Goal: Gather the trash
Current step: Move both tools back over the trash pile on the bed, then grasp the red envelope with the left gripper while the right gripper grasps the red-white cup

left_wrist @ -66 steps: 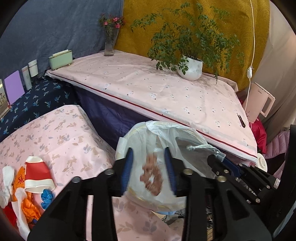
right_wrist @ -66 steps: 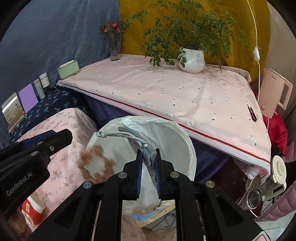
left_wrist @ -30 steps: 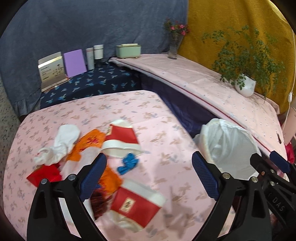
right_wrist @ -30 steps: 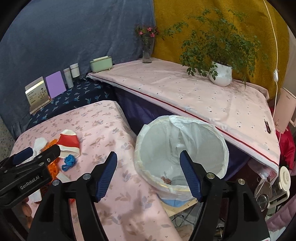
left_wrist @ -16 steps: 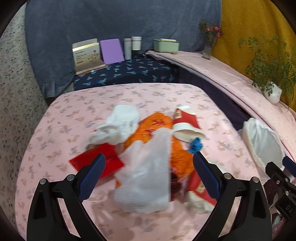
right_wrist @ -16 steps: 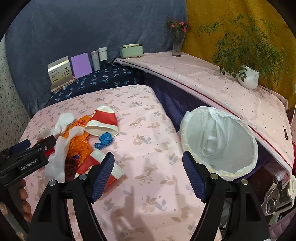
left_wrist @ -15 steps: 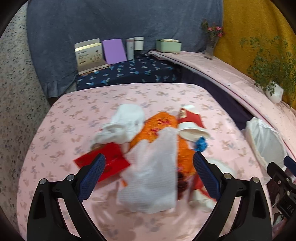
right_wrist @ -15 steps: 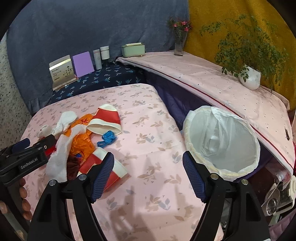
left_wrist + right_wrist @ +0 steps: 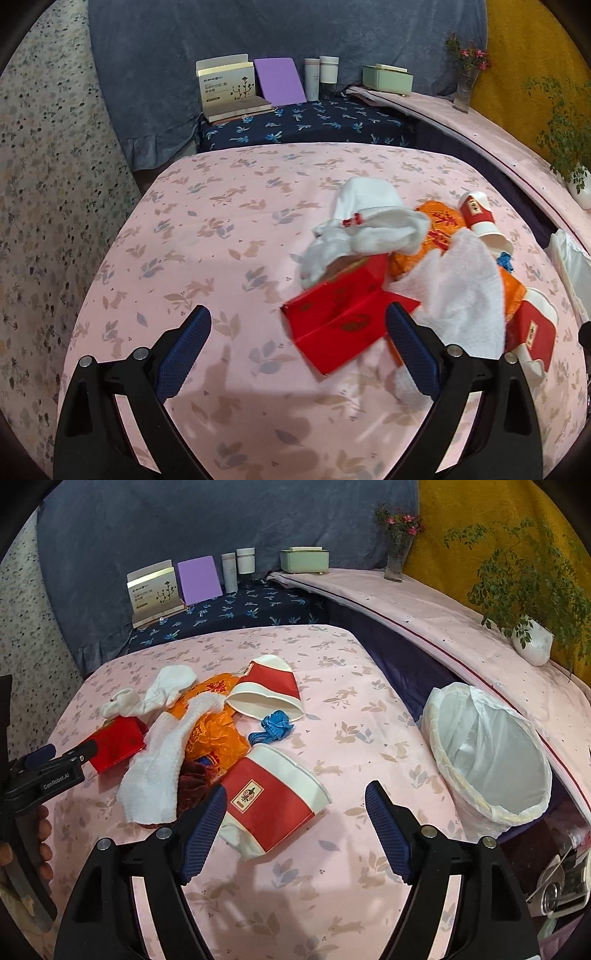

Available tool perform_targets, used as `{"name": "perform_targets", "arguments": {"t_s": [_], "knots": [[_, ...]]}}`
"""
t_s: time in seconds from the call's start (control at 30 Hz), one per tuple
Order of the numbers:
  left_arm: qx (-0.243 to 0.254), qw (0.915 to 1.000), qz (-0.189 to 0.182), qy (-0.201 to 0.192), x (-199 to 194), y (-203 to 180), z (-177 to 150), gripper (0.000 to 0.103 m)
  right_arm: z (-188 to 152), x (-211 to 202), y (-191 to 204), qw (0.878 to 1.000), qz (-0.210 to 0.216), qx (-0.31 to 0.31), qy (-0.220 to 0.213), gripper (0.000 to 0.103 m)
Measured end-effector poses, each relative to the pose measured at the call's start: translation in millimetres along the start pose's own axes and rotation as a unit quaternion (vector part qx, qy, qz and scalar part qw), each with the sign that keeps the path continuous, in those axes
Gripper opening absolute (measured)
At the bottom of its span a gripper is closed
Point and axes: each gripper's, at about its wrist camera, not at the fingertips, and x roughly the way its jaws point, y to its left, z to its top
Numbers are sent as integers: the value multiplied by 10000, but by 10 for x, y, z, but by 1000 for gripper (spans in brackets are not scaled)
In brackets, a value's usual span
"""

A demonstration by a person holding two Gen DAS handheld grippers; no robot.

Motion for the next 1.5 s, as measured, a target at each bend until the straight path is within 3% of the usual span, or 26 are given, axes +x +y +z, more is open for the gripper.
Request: {"name": "perform_targets", "arguments": {"t_s": [0.37, 0.5, 0.63, 0.73, 0.87, 1.33, 1.47, 1.5], "knots": [[92, 9998, -135, 69, 281, 18, 58, 90, -37, 95, 145, 9998, -52, -146, 110, 73], [80, 9991, -363, 206, 301, -35, 19, 65, -47, 147, 174, 9997, -45, -187, 156, 73], [3, 9981, -500, 349, 285, -75, -53, 33, -74, 190, 192, 9996, -22, -188, 208, 73], [-61, 9979, -495, 407, 233, -100, -108, 19, -103, 210, 177, 9996, -23, -149, 246, 73], [-178, 9975, -553, 395, 110, -127, -156, 8, -130, 227, 92, 9996, -35, 10, 293, 73], [-118, 9961, -802, 342, -144, -332, -246, 4, -242, 382, -136, 9963, 240, 551, 619, 73], [-285, 9951, -804, 505, -42, -291, -246, 15, -262, 434, -123, 9956, 295, 561, 683, 73], [-344, 9949, -795, 525, -24, -275, -239, 30, -262, 443, -120, 9956, 304, 563, 692, 73]]}}
